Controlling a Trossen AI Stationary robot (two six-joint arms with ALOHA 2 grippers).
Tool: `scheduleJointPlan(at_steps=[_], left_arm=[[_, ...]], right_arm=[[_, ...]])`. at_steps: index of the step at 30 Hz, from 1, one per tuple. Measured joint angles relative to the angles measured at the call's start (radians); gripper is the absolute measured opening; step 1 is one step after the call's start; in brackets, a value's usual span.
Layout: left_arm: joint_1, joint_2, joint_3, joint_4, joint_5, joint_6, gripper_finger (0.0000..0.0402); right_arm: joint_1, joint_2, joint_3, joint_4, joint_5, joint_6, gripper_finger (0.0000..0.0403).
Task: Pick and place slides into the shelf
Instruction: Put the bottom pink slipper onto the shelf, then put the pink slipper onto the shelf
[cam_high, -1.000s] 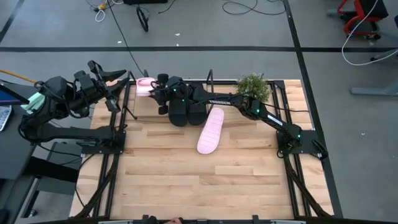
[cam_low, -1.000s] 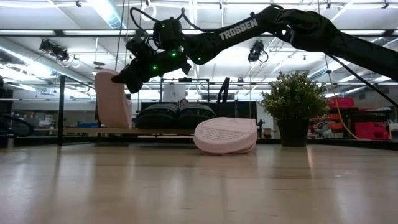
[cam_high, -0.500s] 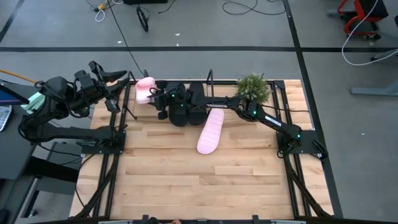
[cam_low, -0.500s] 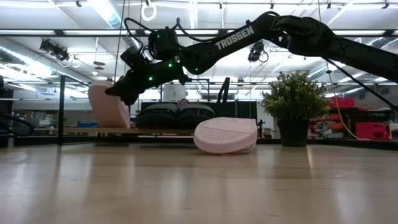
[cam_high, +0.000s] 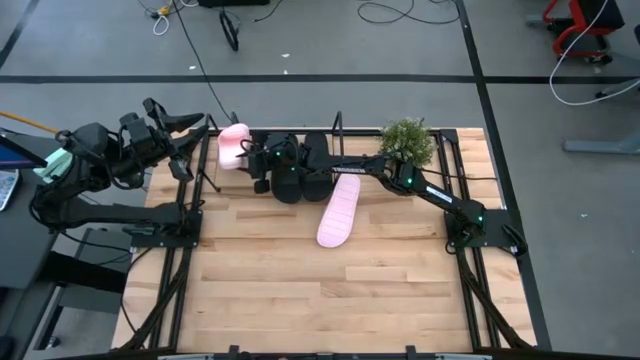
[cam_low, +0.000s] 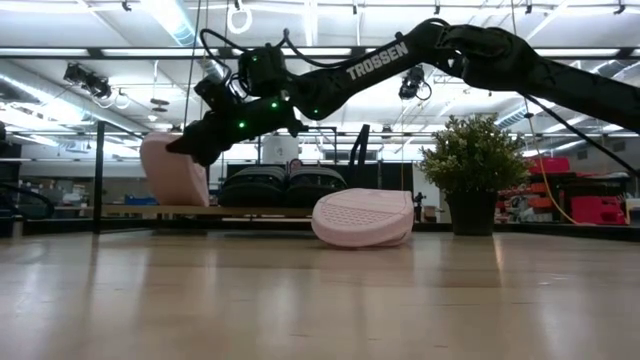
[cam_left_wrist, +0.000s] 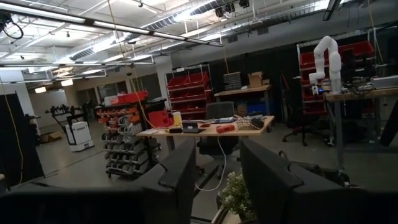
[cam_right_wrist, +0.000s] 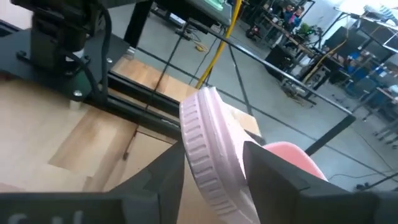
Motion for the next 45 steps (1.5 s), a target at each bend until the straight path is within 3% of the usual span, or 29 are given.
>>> scheduleJointPlan(at_steps=[5, 12, 16, 23, 28, 34, 39, 45], left_arm=[[0.000, 0.000, 0.000, 0.000, 0.000, 0.000, 0.0126], [0.000, 0.000, 0.000, -0.018, 0.000, 0.000, 0.0132], [0.000, 0.000, 0.000, -0.023, 0.000, 0.000, 0.0127], [0.000, 0.000, 0.000, -0.039, 0.000, -0.012, 0.0122], [0.000, 0.000, 0.000, -0.126, 0.000, -0.027, 0.0128], [0.000, 0.000, 0.000, -0.142, 0.000, -0.037, 0.0127], [0.000, 0.000, 0.000, -0.144, 0.000, -0.053, 0.0121], [0.000, 0.000, 0.000, -0.158, 0.000, -0.056, 0.0127]], right_arm=[[0.000, 0.000, 0.000, -0.002, -0.070, 0.111, 0.0180], [0.013, 0.000, 0.000, -0.030, -0.068, 0.145, 0.0185], [0.020, 0.000, 0.000, -0.063, 0.019, 0.145, 0.0184], [0.026, -0.001, 0.000, -0.268, 0.032, 0.185, 0.0152], [0.058, -0.007, 0.000, -0.274, 0.042, 0.161, 0.0134], [0.086, -0.007, 0.000, -0.275, 0.087, 0.142, 0.0135], [0.106, -0.007, 0.001, -0.279, 0.210, 0.141, 0.0136], [0.113, -0.025, 0.055, -0.390, 0.259, 0.144, 0.0137]])
